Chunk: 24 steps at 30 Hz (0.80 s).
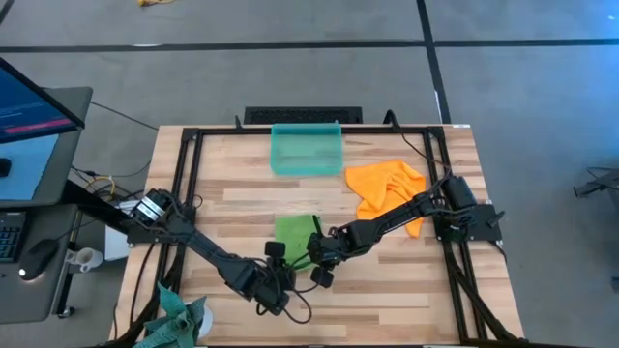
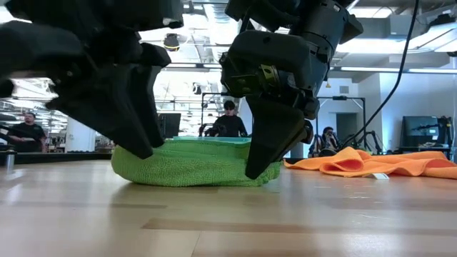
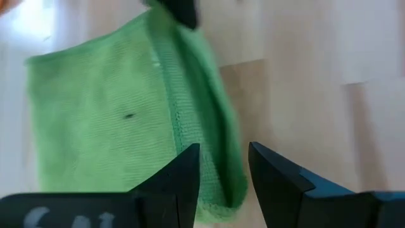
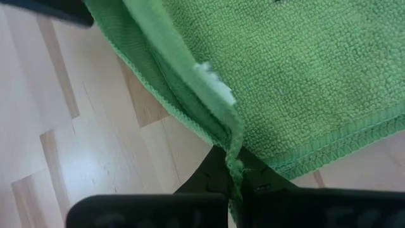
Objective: Roll microfiber towels into tight, uniform cylinder then place into a basket
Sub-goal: Roll the green towel
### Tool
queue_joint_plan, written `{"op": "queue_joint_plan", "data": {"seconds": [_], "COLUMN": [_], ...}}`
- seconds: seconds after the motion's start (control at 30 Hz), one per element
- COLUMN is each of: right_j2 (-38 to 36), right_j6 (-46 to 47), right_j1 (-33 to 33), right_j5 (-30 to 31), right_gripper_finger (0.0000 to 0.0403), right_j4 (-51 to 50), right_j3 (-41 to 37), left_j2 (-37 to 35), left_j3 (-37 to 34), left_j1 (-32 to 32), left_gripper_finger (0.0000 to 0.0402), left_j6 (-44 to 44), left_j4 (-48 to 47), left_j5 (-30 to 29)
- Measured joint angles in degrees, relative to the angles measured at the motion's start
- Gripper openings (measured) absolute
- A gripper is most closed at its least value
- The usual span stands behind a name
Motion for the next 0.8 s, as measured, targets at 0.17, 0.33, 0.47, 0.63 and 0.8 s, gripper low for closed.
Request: {"op": "queue_joint_plan", "data": {"seconds": [0.17,0.33,0.47,0.63,0.8], "right_j2": [0.0,0.0,0.0,0.0,0.0], "right_j6": [0.0,0.0,0.0,0.0,0.0], "right_j1": [0.0,0.0,0.0,0.0,0.4], "right_j5": [0.0,0.0,0.0,0.0,0.6], "right_gripper_finger": [0.0017,0.0015,0.0022,0.002,0.0036], "right_j4": [-0.1,0.0,0.0,0.0,0.1], "right_j3": [0.0,0.0,0.0,0.0,0.0], "left_j2": [0.0,0.0,0.0,0.0,0.0], "left_j3": [0.0,0.0,0.0,-1.3,-4.3], "left_j1": [1.0,2.0,2.7,4.0,5.5], "left_gripper_finger": [0.0128,0.0128,0.0128,0.0128,0.0128], "left_j6": [-3.7,-7.6,-8.8,-11.8,-15.4], "left_j4": [-4.0,-6.1,-6.0,-4.9,-4.2], "left_j5": [-3.0,-3.5,-3.5,-3.6,-1.7]}}
